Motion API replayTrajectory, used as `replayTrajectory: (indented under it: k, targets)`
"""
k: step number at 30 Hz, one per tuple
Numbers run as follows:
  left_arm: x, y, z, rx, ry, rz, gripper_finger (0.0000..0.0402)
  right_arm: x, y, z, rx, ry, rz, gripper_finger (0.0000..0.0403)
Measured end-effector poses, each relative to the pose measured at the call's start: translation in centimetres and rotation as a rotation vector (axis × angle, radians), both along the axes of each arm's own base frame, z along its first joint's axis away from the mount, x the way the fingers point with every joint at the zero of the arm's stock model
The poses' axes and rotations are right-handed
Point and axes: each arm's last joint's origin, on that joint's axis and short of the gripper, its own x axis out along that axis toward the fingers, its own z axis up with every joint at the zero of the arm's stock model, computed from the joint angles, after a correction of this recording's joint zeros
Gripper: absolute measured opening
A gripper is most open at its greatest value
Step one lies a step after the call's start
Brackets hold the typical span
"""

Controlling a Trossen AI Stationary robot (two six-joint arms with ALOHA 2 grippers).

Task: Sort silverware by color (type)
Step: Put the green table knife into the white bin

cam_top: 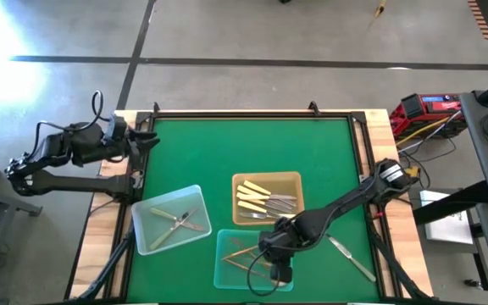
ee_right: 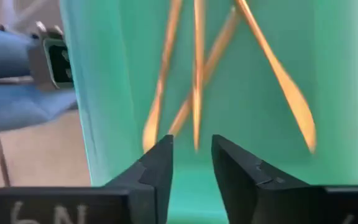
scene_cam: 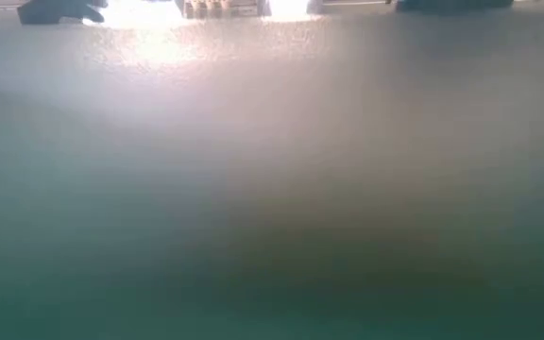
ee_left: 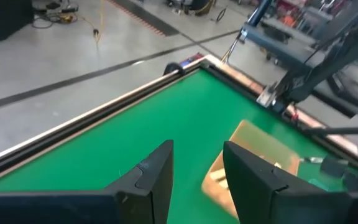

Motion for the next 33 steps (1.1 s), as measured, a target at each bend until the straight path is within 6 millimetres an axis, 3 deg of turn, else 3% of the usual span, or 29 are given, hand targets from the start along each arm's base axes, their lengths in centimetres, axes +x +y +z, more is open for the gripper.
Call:
replayTrajectory:
  k: [3,7,10,17,22,27,33]
  targets:
    - [-0.7,-0.1,-0.3,-0.004,0.03,0.0,0.0123,-1.4,0.1,1.6,0.039,0.118,-0.039,0.012]
    - [-1.6,-0.2,-0.2,-0.001,0.011,0.001,0.0123,-5.1,0.8,4.4,-0.008,0.251,-0.089,0.0133]
    - [-2.1,-0.2,-0.1,0.002,-0.012,0.001,0.0123,-7.7,1.6,5.1,-0.086,0.305,-0.188,0.0135]
    - [-3.0,-0.4,-0.1,0.007,-0.046,0.004,0.0123,-13.0,4.6,2.1,-0.148,0.531,-0.348,0.0136]
    - [-3.2,-0.3,0.0,0.019,-0.057,0.032,0.0123,-15.9,5.7,0.3,-0.159,0.712,-0.429,0.0137]
    - [-3.0,-0.3,0.1,0.02,-0.07,0.032,0.0123,-17.3,5.6,-1.4,-0.172,0.842,-0.437,0.0137]
    - [-2.9,-0.3,0.1,0.006,-0.078,0.037,0.0123,-17.9,5.3,-3.7,-0.121,0.903,-0.325,0.0137]
